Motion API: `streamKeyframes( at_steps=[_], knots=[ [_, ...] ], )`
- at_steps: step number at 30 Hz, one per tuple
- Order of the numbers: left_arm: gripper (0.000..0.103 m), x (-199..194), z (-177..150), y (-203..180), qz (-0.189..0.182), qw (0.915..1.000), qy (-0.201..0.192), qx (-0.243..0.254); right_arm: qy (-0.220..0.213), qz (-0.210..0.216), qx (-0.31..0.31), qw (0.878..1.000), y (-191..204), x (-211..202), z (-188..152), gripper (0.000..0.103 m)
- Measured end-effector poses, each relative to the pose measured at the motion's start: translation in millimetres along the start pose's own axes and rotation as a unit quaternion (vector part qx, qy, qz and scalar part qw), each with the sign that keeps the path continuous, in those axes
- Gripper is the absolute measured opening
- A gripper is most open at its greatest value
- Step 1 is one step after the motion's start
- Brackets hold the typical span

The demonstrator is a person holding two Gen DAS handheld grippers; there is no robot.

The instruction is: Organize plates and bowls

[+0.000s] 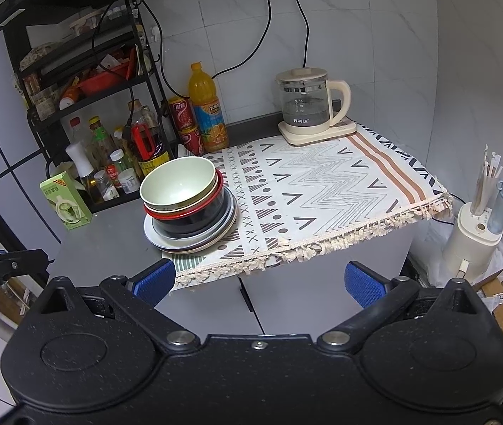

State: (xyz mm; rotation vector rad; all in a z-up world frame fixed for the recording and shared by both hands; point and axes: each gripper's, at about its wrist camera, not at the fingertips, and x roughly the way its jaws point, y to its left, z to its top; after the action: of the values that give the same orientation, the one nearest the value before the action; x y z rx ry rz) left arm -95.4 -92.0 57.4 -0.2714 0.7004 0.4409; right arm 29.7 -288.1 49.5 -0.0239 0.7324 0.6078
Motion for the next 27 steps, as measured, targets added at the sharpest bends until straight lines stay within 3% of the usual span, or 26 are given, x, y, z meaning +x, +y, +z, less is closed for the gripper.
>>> streamKeyframes(
  at_steps=[27],
  knots=[
    [0.103,0,-2,-10,0.005,1.0,0.005,0.001,0.005,0.011,0.003,1.0,-6,0,-4,0.103]
  ],
)
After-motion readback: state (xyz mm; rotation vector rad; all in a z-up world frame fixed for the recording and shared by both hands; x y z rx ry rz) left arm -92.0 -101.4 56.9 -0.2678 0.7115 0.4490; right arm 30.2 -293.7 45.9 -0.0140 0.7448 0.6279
